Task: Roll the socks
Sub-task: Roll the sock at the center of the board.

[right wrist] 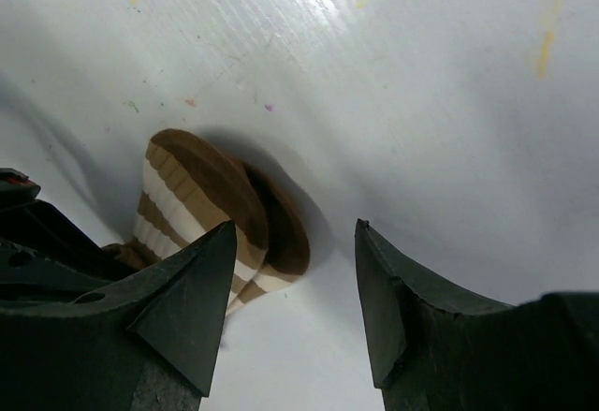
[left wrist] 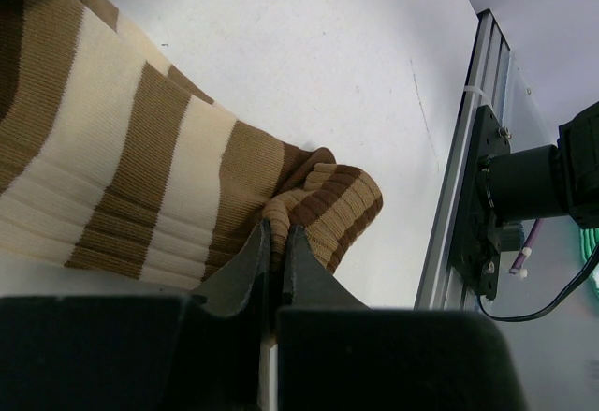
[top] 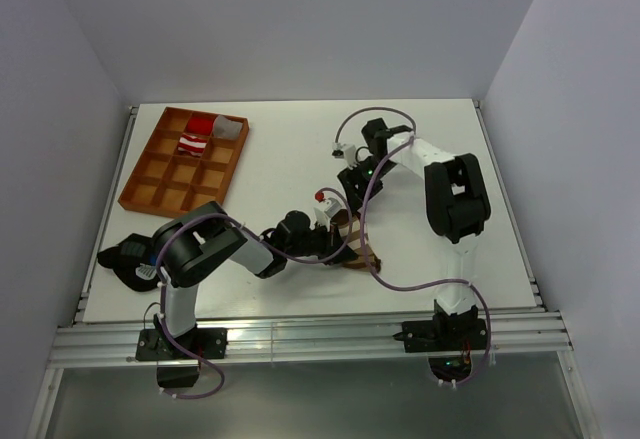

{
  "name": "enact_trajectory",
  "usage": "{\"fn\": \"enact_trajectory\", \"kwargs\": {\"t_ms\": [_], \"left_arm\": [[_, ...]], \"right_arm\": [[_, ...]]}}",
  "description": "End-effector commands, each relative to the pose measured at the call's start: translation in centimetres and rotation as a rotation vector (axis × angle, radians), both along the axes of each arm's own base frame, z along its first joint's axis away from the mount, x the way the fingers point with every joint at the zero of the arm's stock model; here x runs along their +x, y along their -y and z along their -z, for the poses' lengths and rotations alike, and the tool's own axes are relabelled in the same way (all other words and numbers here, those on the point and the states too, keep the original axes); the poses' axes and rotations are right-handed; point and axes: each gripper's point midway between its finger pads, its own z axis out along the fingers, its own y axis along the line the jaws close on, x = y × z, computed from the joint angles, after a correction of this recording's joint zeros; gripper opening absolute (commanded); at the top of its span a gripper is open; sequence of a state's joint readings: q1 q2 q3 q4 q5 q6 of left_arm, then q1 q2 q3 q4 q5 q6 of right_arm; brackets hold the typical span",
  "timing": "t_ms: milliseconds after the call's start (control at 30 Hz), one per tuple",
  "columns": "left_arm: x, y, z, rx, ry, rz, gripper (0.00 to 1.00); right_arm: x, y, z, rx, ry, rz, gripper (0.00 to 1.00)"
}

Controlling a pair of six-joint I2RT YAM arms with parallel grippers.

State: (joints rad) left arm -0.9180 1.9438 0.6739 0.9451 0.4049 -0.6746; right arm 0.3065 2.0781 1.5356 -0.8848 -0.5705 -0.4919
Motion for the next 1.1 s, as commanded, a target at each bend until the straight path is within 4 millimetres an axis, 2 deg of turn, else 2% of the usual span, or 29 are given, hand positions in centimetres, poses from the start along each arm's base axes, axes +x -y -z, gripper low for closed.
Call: {"fn": "enact_trajectory", "kwargs": {"t_ms": [0, 100, 300, 433, 533, 767, 900, 1000, 1067], "left_arm": [[-1.9, -1.2, 3.9, 0.127, -0.082, 0.036, 0.0], [-1.9, -1.2, 3.9, 0.128, -0.081, 0.035, 0.0], [-1.9, -1.2, 3.7, 0.127, -0.086, 0.029, 0.0], [-2.3, -1.5, 3.6, 0.128, -0.109, 0.03, 0.0], [-3.1, -1.8, 3.4, 0.13, -0.138, 0.049, 0.0], [-5.0, -2.6, 4.6, 0.197, -0.233, 0.111, 0.0], [-5.2, -2.7, 5.0, 0.228, -0.288, 0.104, 0.0], [-4.6, -2.2, 5.3, 0.253, -0.321, 0.073, 0.0], [-4.9, -2.6, 6.3, 0.312, -0.382, 0.071, 0.0]], "right_arm": [[-1.0, -1.0, -0.1, -0.003, -0.003, -0.044, 0.61], [-1.5, -1.1, 0.2, -0.019, -0.002, -0.056, 0.6], [-1.8, -0.3, 1.0, -0.071, 0.004, -0.047, 0.49], [-1.5, 0.6, 1.5, -0.11, 0.034, -0.019, 0.23], [-0.2, 1.3, 0.9, -0.114, 0.075, 0.027, 0.17], [3.1, 3.2, -0.9, -0.148, 0.199, 0.102, 0.11], [3.5, 3.1, -1.1, -0.138, 0.213, 0.105, 0.11], [4.0, 3.5, -0.8, -0.157, 0.231, 0.123, 0.11], [3.8, 3.4, -0.7, -0.15, 0.226, 0.113, 0.14]]}}
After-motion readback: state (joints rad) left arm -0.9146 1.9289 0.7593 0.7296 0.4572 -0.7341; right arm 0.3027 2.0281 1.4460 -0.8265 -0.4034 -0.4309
